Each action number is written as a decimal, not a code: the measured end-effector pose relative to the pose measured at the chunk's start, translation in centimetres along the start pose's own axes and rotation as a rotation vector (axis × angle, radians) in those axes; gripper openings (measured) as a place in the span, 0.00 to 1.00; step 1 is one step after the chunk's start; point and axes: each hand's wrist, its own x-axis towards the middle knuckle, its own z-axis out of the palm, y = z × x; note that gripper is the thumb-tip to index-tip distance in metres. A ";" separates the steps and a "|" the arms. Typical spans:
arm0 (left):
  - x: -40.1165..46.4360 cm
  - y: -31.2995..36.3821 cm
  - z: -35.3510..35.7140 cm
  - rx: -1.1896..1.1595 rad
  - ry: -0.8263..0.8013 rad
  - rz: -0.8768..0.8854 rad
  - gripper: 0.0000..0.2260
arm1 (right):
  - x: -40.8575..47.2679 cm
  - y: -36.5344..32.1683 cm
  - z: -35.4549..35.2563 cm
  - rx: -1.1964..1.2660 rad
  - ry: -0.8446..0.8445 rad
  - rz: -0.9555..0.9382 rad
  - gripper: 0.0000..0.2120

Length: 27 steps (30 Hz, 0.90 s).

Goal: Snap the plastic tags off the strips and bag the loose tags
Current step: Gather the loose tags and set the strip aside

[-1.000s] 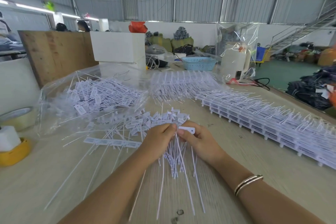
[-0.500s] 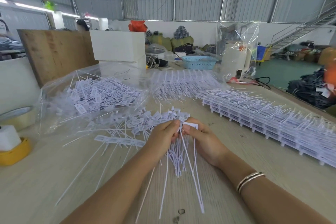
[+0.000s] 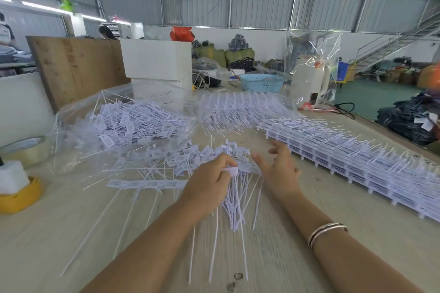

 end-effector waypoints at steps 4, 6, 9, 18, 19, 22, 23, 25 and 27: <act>0.2 0.4 0.3 -0.014 0.054 0.057 0.18 | -1.4 -0.9 -0.2 0.034 -0.045 -0.170 0.20; 0.3 0.6 0.2 -0.033 0.099 0.094 0.18 | -2.4 -1.8 0.3 0.060 -0.219 -0.255 0.21; 0.1 0.8 -0.1 0.016 0.105 0.140 0.14 | -2.8 -2.3 0.8 0.138 -0.390 -0.345 0.15; 0.5 0.6 -1.1 0.378 0.077 0.072 0.16 | -2.7 -2.0 0.0 0.596 -0.493 -0.198 0.10; 0.5 0.6 -1.0 0.352 0.066 0.059 0.17 | -2.8 -2.1 0.1 0.587 -0.522 -0.197 0.10; 0.6 0.2 -1.0 0.251 0.028 -0.008 0.15 | -3.0 -2.3 0.2 0.531 -0.546 -0.217 0.08; 0.7 0.0 -0.9 0.200 -0.001 -0.043 0.15 | -2.9 -2.2 0.2 0.522 -0.540 -0.229 0.08; 0.9 -0.2 -0.9 0.050 -0.052 -0.102 0.15 | -2.9 -2.2 0.2 0.520 -0.516 -0.248 0.06; 1.0 -0.1 -0.9 -0.107 -0.059 -0.144 0.14 | -3.0 -2.3 0.3 0.514 -0.477 -0.285 0.06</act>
